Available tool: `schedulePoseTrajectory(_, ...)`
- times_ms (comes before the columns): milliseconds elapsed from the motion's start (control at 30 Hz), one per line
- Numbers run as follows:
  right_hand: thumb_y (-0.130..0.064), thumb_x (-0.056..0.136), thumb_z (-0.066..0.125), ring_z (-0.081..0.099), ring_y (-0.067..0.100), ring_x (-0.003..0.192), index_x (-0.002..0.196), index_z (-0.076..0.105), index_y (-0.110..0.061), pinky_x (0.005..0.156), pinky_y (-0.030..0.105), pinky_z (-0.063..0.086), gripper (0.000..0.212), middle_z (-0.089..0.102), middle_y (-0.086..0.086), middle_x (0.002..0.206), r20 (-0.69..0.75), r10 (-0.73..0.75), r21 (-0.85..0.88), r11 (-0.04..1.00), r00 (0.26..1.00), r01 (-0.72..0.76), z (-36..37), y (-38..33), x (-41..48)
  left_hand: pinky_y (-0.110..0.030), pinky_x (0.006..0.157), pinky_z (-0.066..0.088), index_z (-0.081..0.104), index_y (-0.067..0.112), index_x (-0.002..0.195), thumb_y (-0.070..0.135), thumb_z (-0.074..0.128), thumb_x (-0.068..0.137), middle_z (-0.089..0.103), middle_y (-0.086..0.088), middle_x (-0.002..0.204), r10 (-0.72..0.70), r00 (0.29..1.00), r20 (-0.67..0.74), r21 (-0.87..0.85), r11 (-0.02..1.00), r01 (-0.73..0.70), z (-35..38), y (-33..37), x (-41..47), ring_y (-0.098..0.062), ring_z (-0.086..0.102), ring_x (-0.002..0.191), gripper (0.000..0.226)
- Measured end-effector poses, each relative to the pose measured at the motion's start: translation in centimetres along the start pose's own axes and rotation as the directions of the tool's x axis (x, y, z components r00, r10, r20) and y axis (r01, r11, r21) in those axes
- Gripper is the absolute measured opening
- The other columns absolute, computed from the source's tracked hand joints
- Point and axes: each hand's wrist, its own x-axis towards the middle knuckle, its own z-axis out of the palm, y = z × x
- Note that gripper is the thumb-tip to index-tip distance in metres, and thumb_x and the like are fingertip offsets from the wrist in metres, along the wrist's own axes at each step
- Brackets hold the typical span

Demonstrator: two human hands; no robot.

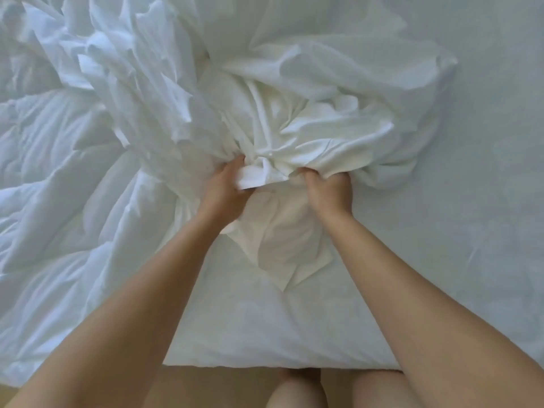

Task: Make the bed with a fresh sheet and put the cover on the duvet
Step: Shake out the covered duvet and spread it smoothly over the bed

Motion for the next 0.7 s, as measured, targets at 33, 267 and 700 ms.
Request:
schedulePoseTrajectory(33,-0.032,0.085,0.062,0.056,0.024,0.114,0.117,0.061,-0.009,0.086,0.025,0.042,0.039,0.063,0.005,0.12,-0.049,0.004,0.02,1.0,0.999,-0.003,-0.2,-0.7,0.4,-0.016,0.089,0.028,0.041,0.019,0.141,0.03,0.07,0.082,0.049,-0.008,0.136,-0.011,0.999,-0.04,-0.035,0.999,0.01,-0.1,-0.1,0.1,-0.025,0.046,0.124,0.067)
schedulePoseTrajectory(267,-0.02,0.082,0.07,0.057,0.013,0.113,0.128,0.046,-0.021,0.092,0.027,0.049,0.052,0.06,-0.008,0.119,-0.048,0.092,0.4,0.914,0.995,-0.066,0.0,0.7,-1.0,-0.016,0.099,0.019,0.017,0.021,0.149,0.041,0.078,0.071,0.024,-0.002,0.147,-0.267,0.953,-0.141,-0.435,0.881,0.183,4.5,-1.9,-6.5,-0.007,0.024,0.131,0.101)
schedulePoseTrajectory(700,-0.032,0.078,0.076,0.055,0.018,0.118,0.134,0.049,-0.028,0.1,0.042,0.046,0.062,0.055,-0.004,0.132,0.149,0.311,0.301,0.89,0.938,-0.343,5.4,4.4,-5.5,-0.025,0.056,0.039,0.048,0.021,0.069,0.02,0.054,0.089,0.049,0.011,0.063,-0.385,0.917,-0.107,-0.734,0.653,0.188,0.9,-6.0,-4.7,-0.001,0.046,0.056,0.022)
